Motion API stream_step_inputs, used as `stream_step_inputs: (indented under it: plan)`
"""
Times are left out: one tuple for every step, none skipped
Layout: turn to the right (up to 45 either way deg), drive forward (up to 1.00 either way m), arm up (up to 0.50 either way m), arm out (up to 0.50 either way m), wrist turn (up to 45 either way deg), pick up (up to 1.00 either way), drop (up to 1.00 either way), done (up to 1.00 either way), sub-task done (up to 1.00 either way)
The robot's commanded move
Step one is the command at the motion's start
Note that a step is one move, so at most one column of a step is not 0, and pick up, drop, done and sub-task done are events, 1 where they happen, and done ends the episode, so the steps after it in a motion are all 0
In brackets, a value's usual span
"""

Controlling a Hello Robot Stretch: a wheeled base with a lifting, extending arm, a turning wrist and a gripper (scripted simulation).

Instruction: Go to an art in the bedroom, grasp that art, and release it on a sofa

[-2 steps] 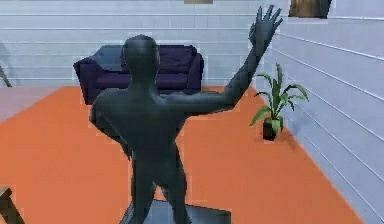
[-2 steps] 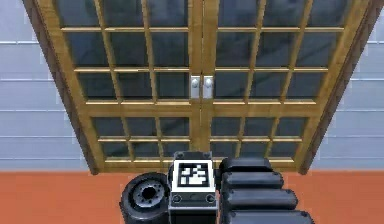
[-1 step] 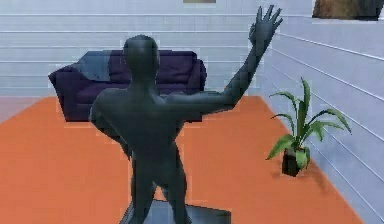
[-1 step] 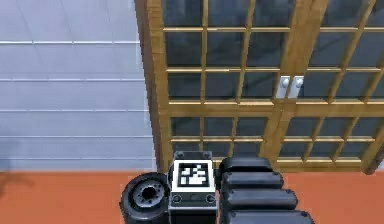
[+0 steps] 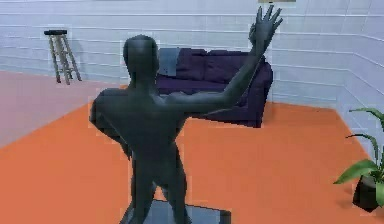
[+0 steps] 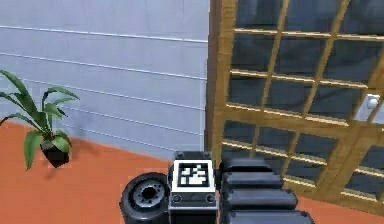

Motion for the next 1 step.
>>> stream_step_inputs:
  plan:
    - [0.0,1.0,0.0,0.0,0.0,0.0,0.0,0.0,0.0]
